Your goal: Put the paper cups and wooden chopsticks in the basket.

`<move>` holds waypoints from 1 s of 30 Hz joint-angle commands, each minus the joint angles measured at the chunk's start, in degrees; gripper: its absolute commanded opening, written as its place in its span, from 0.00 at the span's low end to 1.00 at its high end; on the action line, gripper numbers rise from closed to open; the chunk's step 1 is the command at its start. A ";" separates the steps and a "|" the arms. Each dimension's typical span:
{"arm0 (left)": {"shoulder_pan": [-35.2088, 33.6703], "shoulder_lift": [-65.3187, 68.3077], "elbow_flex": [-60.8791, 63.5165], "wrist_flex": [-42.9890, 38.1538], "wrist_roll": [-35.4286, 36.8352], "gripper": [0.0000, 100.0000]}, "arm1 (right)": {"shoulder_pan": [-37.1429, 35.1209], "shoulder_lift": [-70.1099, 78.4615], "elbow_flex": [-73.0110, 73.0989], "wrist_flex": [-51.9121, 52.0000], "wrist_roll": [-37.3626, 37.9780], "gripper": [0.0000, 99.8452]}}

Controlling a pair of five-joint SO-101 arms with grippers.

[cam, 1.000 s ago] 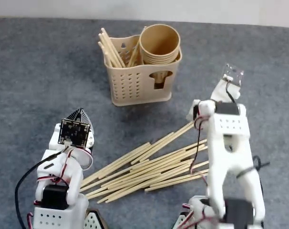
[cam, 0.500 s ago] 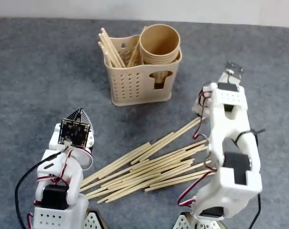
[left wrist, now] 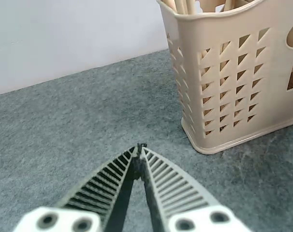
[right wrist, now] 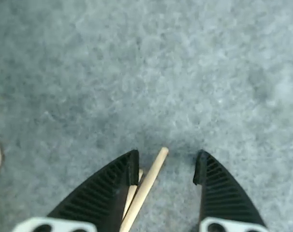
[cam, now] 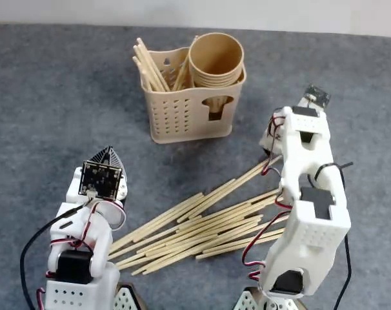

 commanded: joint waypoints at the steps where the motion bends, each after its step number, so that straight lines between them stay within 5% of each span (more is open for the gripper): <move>1: -0.04 -0.40 -0.40 -1.14 -0.44 0.01 | 1.36 0.31 -2.77 -1.19 -0.53 0.20; 30: -0.04 -0.40 -0.40 -1.14 -0.44 0.01 | 2.95 0.66 -2.42 0.22 -3.78 0.02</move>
